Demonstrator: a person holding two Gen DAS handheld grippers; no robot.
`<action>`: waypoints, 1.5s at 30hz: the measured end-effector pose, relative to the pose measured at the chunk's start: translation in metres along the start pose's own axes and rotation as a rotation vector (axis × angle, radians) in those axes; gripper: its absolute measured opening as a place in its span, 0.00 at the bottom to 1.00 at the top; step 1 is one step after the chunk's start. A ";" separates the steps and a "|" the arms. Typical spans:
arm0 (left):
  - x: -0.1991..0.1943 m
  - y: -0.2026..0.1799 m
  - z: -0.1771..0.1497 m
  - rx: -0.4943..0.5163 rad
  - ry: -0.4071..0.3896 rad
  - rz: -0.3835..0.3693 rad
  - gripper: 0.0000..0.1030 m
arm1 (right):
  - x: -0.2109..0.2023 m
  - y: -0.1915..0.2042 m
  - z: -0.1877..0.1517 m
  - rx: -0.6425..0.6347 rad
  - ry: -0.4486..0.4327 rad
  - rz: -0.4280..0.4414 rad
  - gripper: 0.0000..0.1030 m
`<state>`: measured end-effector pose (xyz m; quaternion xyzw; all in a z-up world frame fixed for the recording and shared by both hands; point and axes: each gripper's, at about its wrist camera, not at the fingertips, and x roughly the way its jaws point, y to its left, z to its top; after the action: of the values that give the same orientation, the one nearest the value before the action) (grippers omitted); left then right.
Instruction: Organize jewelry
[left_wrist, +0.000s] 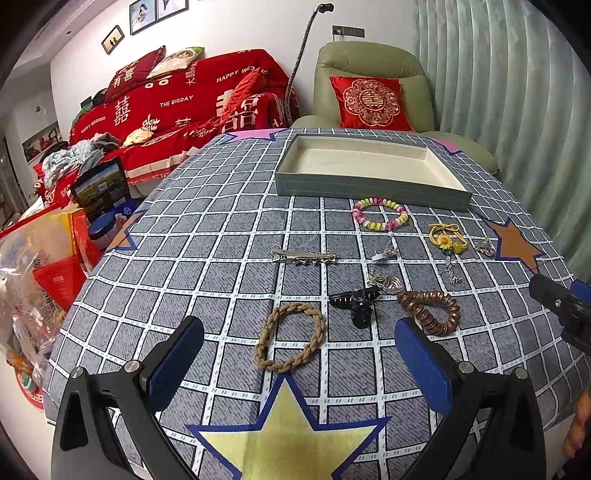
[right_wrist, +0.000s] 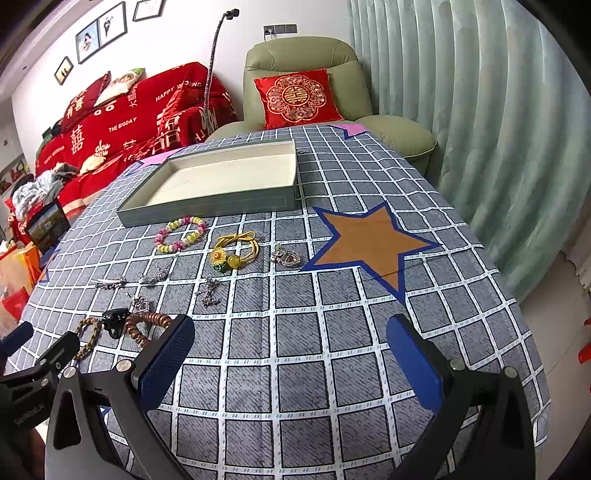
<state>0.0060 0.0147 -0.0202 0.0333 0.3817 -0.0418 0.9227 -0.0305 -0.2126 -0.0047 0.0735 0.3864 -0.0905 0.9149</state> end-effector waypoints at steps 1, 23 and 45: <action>0.000 0.000 0.000 0.000 -0.001 0.001 1.00 | 0.000 0.000 0.000 0.000 0.000 0.000 1.00; -0.003 0.004 -0.004 -0.011 0.008 0.004 1.00 | -0.007 -0.003 -0.007 0.013 0.003 -0.001 1.00; -0.003 0.005 -0.006 -0.017 0.010 0.007 1.00 | -0.006 0.001 -0.010 0.012 0.009 0.004 1.00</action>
<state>0.0000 0.0207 -0.0217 0.0267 0.3867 -0.0352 0.9211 -0.0419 -0.2092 -0.0070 0.0800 0.3900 -0.0906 0.9128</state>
